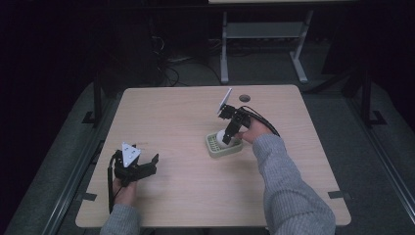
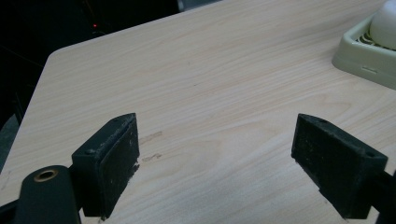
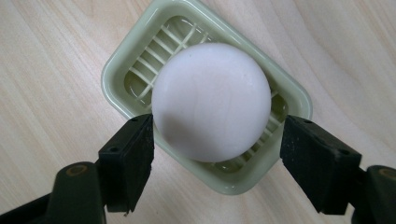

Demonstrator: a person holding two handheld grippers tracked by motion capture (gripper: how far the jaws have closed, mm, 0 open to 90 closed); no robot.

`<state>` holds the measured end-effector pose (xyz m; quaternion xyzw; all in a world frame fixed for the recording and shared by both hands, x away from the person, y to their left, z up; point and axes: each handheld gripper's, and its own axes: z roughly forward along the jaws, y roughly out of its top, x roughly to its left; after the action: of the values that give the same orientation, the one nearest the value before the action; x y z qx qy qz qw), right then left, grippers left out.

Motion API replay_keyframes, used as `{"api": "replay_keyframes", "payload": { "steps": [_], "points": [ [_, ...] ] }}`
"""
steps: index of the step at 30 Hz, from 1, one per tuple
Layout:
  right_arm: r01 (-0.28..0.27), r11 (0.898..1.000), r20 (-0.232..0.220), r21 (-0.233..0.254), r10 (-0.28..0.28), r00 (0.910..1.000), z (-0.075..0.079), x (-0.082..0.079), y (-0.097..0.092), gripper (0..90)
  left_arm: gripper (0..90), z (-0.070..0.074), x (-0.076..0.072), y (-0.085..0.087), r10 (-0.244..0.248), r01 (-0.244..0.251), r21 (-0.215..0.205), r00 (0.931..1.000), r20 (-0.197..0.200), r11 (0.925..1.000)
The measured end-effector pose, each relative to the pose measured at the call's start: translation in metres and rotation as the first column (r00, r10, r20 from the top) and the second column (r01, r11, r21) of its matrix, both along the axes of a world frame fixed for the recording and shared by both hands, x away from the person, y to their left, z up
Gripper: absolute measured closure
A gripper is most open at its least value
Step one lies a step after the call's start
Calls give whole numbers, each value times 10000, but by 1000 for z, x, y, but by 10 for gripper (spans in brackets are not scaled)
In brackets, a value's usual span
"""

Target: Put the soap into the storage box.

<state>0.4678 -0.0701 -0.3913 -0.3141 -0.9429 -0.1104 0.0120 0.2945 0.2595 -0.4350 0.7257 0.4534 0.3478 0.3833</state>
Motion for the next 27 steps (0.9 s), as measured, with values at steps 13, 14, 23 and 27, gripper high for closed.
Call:
{"api": "replay_keyframes", "payload": {
  "steps": [13,14,23,27],
  "points": [
    [143,9998,47,116,-144,9999,5,-7,-14,248,148,0,-1,0,-21,22,62,10000,-4,10000],
    [154,9998,17,149,-154,9999,6,-8,-16,248,148,0,0,0,-20,20,49,10000,4,10000],
    [266,9994,96,208,-268,9996,9,-14,-25,248,148,0,0,0,-31,31,52,10000,16,10000],
    [279,9995,93,171,-281,9996,10,-16,-28,248,148,0,-1,0,-17,17,44,10000,39,10000]
  ]
}}
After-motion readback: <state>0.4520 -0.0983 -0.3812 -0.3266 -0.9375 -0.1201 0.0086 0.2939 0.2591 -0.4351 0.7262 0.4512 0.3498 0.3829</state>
